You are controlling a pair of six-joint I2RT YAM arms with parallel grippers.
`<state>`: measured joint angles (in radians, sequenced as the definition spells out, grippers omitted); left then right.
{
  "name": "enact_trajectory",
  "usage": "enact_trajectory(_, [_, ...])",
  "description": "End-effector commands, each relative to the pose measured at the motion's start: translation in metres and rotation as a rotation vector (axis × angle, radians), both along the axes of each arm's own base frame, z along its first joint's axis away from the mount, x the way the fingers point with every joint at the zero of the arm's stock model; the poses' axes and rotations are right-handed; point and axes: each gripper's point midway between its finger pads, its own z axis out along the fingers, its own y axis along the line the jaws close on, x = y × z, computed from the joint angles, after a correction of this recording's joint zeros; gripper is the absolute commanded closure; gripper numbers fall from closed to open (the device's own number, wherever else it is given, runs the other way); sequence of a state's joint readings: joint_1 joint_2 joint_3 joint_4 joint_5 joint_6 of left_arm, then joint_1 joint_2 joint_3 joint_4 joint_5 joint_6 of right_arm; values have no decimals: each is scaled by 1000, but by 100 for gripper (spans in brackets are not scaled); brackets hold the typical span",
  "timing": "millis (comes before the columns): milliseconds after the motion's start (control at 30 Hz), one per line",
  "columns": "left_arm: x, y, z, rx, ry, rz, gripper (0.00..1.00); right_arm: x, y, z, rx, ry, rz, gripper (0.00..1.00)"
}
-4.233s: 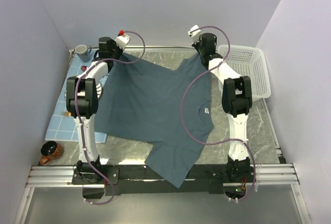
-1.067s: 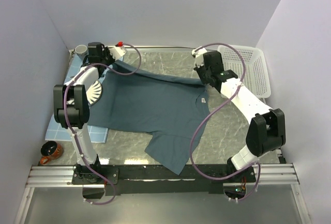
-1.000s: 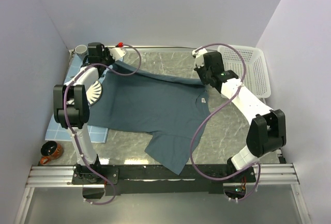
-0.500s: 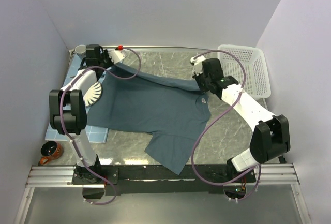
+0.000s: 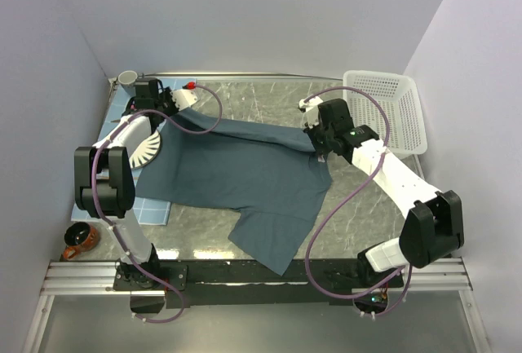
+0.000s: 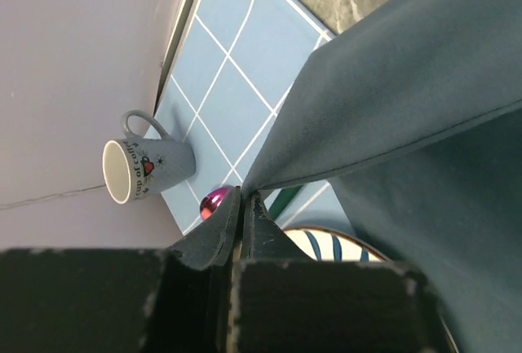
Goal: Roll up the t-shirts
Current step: Flatten out the T-shirt at the center of the board.
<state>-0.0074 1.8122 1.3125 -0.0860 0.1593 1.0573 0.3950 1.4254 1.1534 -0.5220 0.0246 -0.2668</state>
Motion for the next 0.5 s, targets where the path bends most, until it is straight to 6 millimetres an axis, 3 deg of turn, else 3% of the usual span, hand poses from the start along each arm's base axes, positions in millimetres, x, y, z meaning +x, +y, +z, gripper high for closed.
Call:
enact_trajectory(0, [-8, 4, 32, 22, -22, -3, 99, -11, -1, 14, 28, -15, -8, 100])
enact_trajectory(33, [-12, 14, 32, 14, -11, 14, 99, -11, -3, 16, 24, -24, -15, 100])
enact_trajectory(133, [-17, 5, 36, -33, -1, 2, 99, -10, -10, 17, 18, -47, -48, 100])
enact_trajectory(233, [1, -1, 56, -110, -46, 45, 99, 9, -20, 32, 48, -92, -128, 100])
enact_trajectory(267, [9, 4, 64, -123, -59, 86, 99, 20, -23, 50, 66, -135, -160, 100])
enact_trajectory(333, [32, 5, 95, -198, -106, 142, 99, 37, -35, 67, 89, -183, -226, 100])
enact_trajectory(400, [46, 3, 122, -237, -125, 159, 99, 56, -47, 102, 95, -288, -283, 100])
enact_trajectory(433, [48, 2, 130, -259, -125, 161, 99, 65, -57, 111, 85, -318, -319, 100])
enact_trajectory(467, [49, 0, 138, -270, -130, 159, 99, 72, -65, 134, 84, -379, -357, 100])
